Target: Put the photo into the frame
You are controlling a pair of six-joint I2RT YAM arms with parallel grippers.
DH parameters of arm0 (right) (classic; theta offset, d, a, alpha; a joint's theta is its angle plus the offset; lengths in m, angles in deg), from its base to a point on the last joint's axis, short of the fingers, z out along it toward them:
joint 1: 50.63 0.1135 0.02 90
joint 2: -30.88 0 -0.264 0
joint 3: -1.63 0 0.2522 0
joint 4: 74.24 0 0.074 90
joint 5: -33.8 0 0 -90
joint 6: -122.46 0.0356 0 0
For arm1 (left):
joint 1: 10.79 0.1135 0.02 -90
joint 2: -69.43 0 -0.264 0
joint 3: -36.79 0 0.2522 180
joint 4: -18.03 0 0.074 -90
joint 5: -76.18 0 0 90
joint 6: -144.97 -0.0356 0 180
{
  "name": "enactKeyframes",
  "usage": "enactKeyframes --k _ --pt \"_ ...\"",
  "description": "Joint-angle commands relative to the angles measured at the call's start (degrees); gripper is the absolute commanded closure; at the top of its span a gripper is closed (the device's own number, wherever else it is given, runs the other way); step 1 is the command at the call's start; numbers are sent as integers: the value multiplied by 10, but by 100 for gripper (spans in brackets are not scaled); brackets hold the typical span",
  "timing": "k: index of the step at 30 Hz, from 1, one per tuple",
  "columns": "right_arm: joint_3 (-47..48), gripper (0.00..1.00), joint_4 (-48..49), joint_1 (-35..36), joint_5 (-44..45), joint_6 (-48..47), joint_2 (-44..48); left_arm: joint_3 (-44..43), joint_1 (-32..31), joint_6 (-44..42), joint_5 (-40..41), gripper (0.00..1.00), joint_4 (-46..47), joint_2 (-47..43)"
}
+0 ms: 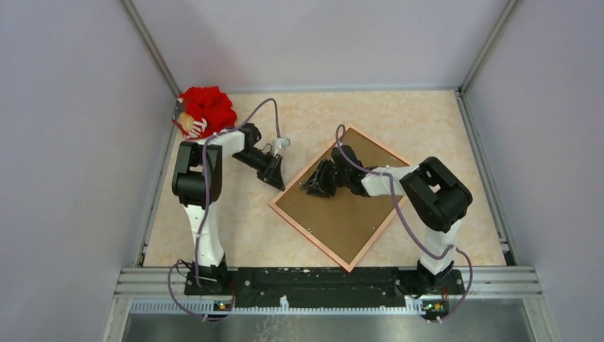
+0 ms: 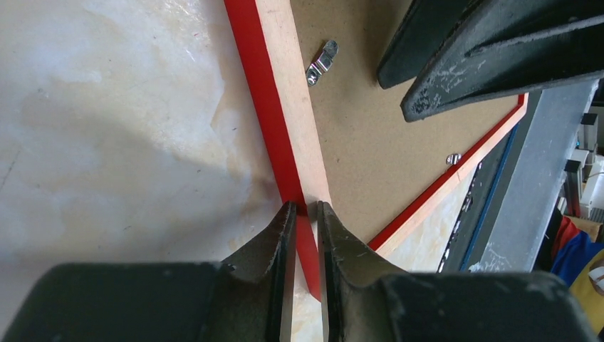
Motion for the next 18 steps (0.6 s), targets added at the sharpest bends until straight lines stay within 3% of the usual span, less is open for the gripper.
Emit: enactKeyframes --k 1,11,18 --pt "28 65 11 -2 36 0 6 16 0 -5 17 78 6 -25" --pt "62 65 23 -2 29 11 -38 28 0 -2 22 78 20 -28" --pt "47 66 -4 -3 50 1 -17 27 0 -2 22 78 21 -27"
